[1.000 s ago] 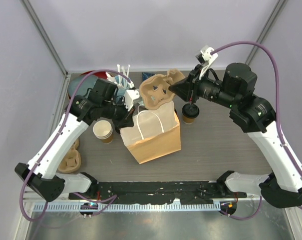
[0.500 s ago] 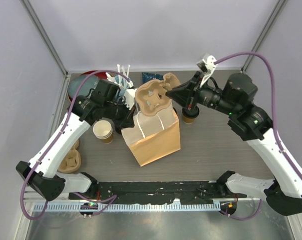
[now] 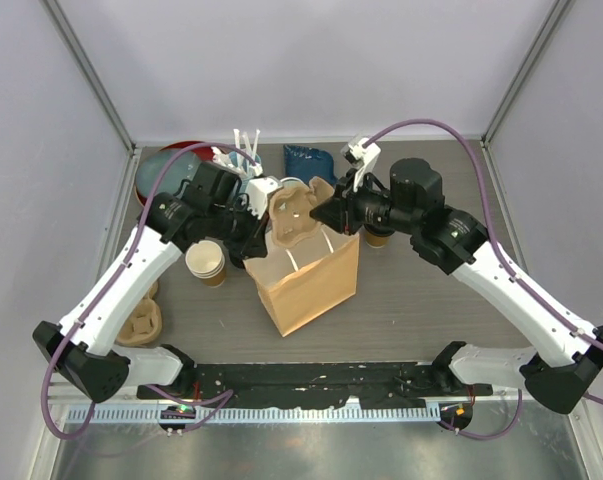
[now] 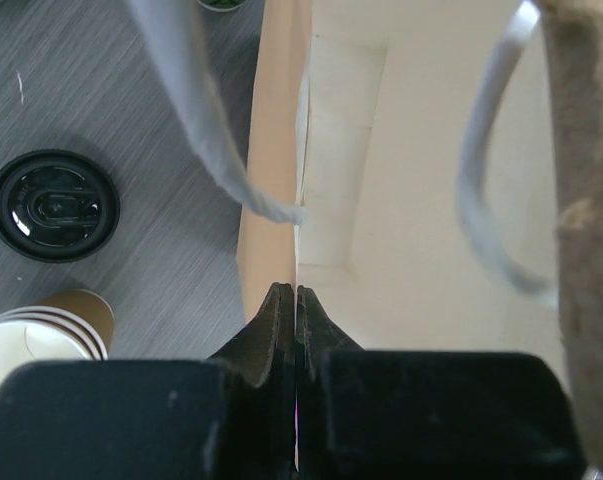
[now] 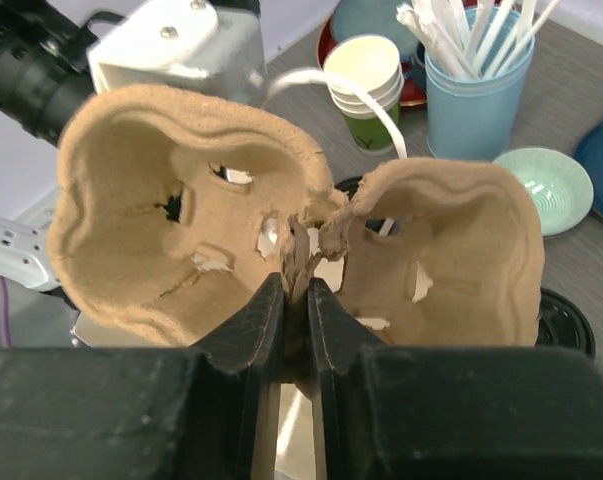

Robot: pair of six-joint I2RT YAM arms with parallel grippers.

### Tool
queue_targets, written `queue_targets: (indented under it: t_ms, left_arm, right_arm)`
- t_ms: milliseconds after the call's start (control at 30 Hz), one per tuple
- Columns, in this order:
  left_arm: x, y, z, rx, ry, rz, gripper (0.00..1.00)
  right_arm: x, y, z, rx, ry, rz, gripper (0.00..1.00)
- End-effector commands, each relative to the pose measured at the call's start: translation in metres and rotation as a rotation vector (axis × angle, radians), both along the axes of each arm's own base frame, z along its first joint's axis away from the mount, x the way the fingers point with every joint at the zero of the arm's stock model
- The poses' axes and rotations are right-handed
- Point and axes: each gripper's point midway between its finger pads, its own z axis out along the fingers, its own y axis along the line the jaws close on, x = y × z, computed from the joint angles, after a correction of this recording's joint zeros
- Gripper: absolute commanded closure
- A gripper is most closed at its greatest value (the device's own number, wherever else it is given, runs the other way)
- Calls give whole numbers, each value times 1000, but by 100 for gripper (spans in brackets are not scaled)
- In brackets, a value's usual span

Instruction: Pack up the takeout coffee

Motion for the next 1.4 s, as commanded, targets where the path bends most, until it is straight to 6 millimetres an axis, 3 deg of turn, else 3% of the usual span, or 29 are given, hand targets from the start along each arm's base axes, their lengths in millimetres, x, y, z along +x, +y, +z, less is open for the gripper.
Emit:
queue_targets:
  t_ms: [0, 200, 400, 500, 667, 800, 900, 1100, 1367]
  left_arm:
    - [15, -10, 33, -97, -123, 41, 100]
    - [20, -9, 33, -103, -112, 98, 100]
    - [22, -7, 34, -102, -117, 125, 100]
    - [21, -6, 35, -111, -112, 142, 100]
    - [21, -10, 33, -131, -84, 161, 100]
    - [21, -13, 34, -147, -69, 169, 100]
    - [19, -15, 35, -157, -58, 163, 100]
    - [14, -18, 35, -168, -47, 133, 100]
    - [20, -10, 39, -139, -104, 154, 100]
  right_arm:
    - [-5, -16, -39, -171, 49, -58, 99]
    - [-24, -13, -71, -265, 90, -22, 99]
    - [-21, -21, -90, -349, 127, -101, 99]
    - [-17, -23, -82, -309, 161, -172, 99]
    - [-15, -4, -43, -232, 68, -287, 99]
    - [-14, 14, -62, -358, 60, -313, 99]
    - [-17, 27, -72, -360, 82, -275, 99]
    - [-14, 23, -90, -390, 93, -292, 99]
    - [-25, 8, -138, -454, 207, -214, 99]
